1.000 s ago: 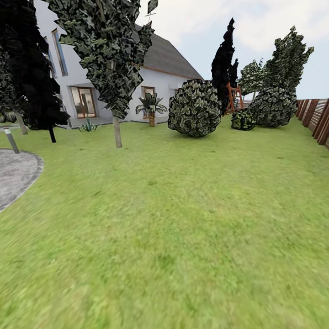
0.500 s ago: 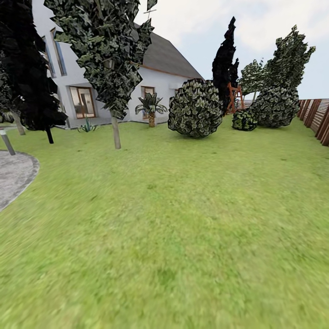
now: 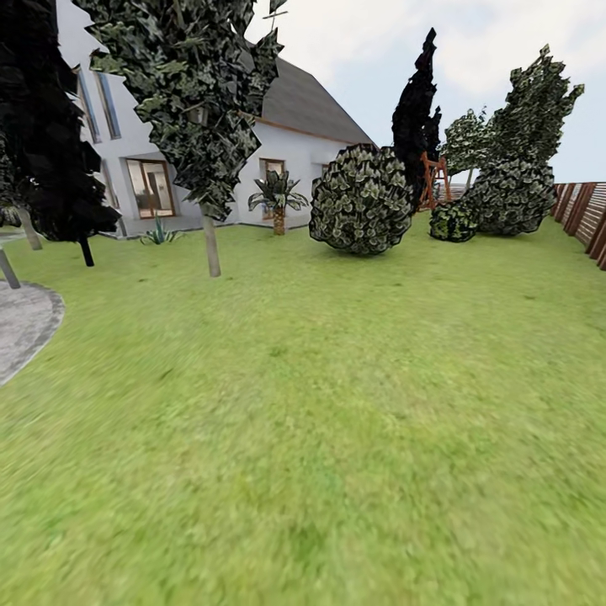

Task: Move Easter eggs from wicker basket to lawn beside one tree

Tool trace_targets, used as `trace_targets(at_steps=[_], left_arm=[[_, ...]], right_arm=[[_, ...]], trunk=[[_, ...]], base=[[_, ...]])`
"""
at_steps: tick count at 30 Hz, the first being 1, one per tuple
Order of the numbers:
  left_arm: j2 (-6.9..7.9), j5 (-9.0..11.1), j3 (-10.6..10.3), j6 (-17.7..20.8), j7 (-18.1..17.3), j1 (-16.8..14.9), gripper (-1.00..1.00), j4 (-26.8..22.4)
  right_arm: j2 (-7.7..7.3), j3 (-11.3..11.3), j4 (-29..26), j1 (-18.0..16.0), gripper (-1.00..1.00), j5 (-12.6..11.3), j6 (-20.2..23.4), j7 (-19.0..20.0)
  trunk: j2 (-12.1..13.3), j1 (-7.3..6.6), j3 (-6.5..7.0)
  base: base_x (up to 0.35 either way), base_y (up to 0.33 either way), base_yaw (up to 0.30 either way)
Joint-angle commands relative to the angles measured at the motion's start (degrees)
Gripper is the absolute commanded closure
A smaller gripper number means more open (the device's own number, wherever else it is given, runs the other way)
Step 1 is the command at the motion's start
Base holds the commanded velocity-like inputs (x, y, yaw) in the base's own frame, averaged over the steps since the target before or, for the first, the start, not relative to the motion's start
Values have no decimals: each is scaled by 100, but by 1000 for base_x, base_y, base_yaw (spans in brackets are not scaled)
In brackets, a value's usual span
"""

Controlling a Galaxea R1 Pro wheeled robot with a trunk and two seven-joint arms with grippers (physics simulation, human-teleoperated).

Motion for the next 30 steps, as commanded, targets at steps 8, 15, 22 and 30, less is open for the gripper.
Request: trace_targets(at_steps=[8, 15, 22, 30], left_arm=[[-1, -9, -7, -33, 7, 2, -100, -11], [0, -13, -10, -40, 7, 5, -100, -11], [0, -13, -10, -32, 0, 3, -100, -11], [-1, -5, -3, -31, 3, 3, -100, -11]], right_arm=[[-3, 2, 14, -8, -100, 43, -5, 0], [-3, 8, 14, -8, -100, 47, 2, 2], [-3, 2, 14, -8, -100, 43, -9, 0], [0, 2, 19, -8, -100, 43, 2, 1]], trunk=[[-2, 3, -4], [-2, 3, -4], [-2, 3, -4], [-2, 3, -4]], base=[[255, 0, 0], [13, 0, 0], [128, 0, 0], [324, 0, 0]])
